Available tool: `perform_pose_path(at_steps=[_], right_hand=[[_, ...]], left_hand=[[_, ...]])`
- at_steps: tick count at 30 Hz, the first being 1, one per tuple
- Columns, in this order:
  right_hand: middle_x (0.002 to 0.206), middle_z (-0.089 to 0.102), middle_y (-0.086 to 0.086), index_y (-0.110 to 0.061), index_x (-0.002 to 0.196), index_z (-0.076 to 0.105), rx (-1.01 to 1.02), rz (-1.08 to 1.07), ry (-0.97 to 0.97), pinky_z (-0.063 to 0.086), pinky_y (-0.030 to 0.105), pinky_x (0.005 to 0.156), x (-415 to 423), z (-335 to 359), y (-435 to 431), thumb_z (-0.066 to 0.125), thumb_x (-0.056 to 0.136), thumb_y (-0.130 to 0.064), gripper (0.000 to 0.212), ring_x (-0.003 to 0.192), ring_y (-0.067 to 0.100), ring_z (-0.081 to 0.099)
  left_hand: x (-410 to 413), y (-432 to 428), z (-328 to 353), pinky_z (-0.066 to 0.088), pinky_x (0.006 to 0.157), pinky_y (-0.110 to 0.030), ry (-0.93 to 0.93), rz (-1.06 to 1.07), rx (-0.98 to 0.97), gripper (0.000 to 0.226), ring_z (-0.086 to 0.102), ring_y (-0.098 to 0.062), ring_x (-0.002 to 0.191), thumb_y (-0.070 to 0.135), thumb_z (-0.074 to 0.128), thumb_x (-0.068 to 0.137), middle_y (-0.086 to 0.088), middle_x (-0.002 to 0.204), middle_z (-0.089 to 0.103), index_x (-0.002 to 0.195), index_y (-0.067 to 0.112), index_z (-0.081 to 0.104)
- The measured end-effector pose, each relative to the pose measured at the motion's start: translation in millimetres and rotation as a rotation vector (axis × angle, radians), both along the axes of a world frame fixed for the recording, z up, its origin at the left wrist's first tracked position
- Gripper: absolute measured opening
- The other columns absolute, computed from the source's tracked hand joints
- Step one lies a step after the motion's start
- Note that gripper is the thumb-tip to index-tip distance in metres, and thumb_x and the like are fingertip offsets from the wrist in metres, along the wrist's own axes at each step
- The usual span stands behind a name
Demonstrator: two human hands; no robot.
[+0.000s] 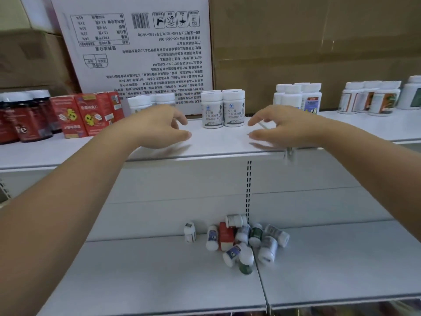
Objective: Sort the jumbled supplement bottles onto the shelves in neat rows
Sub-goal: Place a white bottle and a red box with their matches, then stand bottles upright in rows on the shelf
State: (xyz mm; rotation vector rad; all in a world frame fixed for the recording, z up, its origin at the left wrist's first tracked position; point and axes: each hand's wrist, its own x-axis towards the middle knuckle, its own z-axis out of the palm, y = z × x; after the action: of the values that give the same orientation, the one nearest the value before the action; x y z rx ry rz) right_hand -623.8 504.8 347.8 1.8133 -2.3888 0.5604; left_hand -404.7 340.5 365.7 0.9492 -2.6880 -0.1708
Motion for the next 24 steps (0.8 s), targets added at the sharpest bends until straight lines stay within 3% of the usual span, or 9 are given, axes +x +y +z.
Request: perform_pose_path(at_steps=[4, 9, 12, 16, 24], right_hand=[[0.138, 0.05, -0.008, -0.031, 0.129, 0.056, -0.119, -0.075, -0.005, 0.037, 0.029, 0.09, 23, -7, 34, 0.054, 0.09, -0.05, 0.044, 0.119, 0.015, 0.051], [0.132, 0.053, 0.0, -0.023, 0.127, 0.059, -0.256, -0.116, 0.036, 0.032, 0.026, 0.097, 60, -43, 82, 0.051, 0.086, -0.05, 0.049, 0.124, 0.016, 0.047], [0.131, 0.053, 0.0, -0.023, 0.126, 0.059, -0.31, -0.153, 0.006, 0.032, 0.029, 0.101, 84, -81, 102, 0.049, 0.088, -0.054, 0.05, 0.125, 0.019, 0.047], [0.133, 0.052, -0.004, -0.026, 0.128, 0.057, -0.268, -0.198, -0.089, 0.034, 0.038, 0.106, 110, -144, 108, 0.051, 0.088, -0.05, 0.047, 0.127, 0.017, 0.045], [0.12, 0.051, -0.01, -0.025, 0.122, 0.059, -0.263, -0.374, -0.504, 0.035, 0.018, 0.08, 110, -273, 76, 0.059, 0.093, -0.03, 0.03, 0.109, 0.007, 0.048]], left_hand=[[47, 17, -15, 0.046, 0.094, -0.036, 0.091, -0.008, -0.056, 0.041, 0.057, -0.016, 0.107, 0.046, 0.059, 0.091, 0.007, 0.12, 0.06, 0.128, 0.03, 0.056], [98, 41, -59, 0.04, 0.098, -0.041, 0.292, 0.018, -0.199, 0.042, 0.05, -0.022, 0.122, 0.041, 0.058, 0.091, 0.0, 0.131, 0.056, 0.128, 0.023, 0.058], [119, 52, -99, 0.041, 0.097, -0.046, 0.316, 0.036, -0.264, 0.039, 0.048, -0.029, 0.122, 0.037, 0.059, 0.09, -0.005, 0.129, 0.057, 0.125, 0.019, 0.06], [132, 55, -164, 0.041, 0.094, -0.042, 0.346, 0.076, -0.134, 0.034, 0.051, -0.029, 0.116, 0.031, 0.061, 0.091, -0.005, 0.123, 0.059, 0.121, 0.017, 0.063], [116, 24, -299, 0.042, 0.096, -0.035, 0.296, 0.196, 0.29, 0.033, 0.056, -0.025, 0.114, 0.023, 0.064, 0.09, -0.006, 0.123, 0.061, 0.122, 0.015, 0.064]])
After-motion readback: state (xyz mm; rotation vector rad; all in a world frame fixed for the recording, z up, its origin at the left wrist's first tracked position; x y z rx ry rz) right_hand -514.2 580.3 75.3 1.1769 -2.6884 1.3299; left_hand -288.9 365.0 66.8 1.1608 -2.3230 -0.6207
